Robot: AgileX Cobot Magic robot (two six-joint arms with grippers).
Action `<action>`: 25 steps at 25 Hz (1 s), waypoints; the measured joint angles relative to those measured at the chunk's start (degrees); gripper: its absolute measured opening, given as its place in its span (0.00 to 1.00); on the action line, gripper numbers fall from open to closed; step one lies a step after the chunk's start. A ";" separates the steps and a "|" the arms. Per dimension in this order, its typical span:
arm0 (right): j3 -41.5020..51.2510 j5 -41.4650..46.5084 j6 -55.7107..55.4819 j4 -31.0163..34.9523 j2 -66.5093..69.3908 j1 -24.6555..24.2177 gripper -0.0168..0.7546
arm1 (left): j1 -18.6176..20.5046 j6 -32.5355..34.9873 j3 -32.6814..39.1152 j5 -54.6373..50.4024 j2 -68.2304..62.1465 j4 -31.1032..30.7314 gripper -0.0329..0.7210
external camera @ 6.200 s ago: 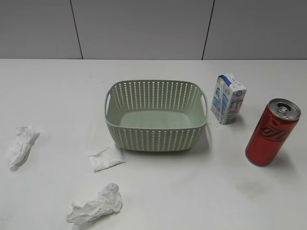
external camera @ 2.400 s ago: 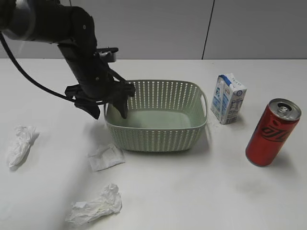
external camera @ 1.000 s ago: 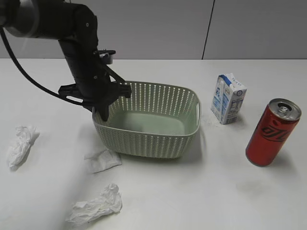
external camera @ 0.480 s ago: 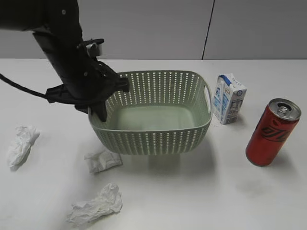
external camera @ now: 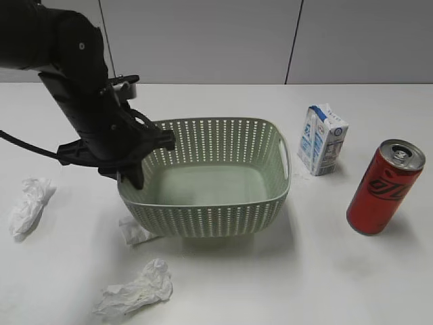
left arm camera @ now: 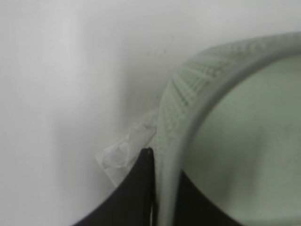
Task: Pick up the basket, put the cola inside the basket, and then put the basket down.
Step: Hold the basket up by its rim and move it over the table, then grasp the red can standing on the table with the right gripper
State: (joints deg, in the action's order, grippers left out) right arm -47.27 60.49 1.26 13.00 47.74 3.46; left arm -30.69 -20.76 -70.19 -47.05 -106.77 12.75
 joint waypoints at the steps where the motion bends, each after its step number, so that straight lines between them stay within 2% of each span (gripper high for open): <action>1: -1.45 0.21 0.00 0.38 2.64 0.19 0.83 | -0.43 0.00 0.00 0.18 0.00 -0.34 0.04; 7: -7.59 -0.73 0.00 -0.37 19.37 4.58 0.82 | -4.30 0.06 0.09 2.44 0.00 -2.01 0.04; 11: -9.19 -6.90 -2.70 -4.58 25.54 7.92 0.82 | -5.70 0.06 0.09 3.94 0.00 -1.28 0.04; 17: -9.27 -13.71 -5.84 -8.25 30.43 8.44 0.82 | -5.87 0.06 0.09 4.26 0.00 -0.88 0.04; 25: -9.27 -15.96 -6.20 -8.46 36.73 8.44 0.82 | -5.87 0.06 0.16 3.89 0.00 -0.53 0.04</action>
State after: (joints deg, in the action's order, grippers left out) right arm -56.54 44.54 -4.94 4.54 84.48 11.90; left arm -36.56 -20.70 -70.03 -43.16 -106.77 12.22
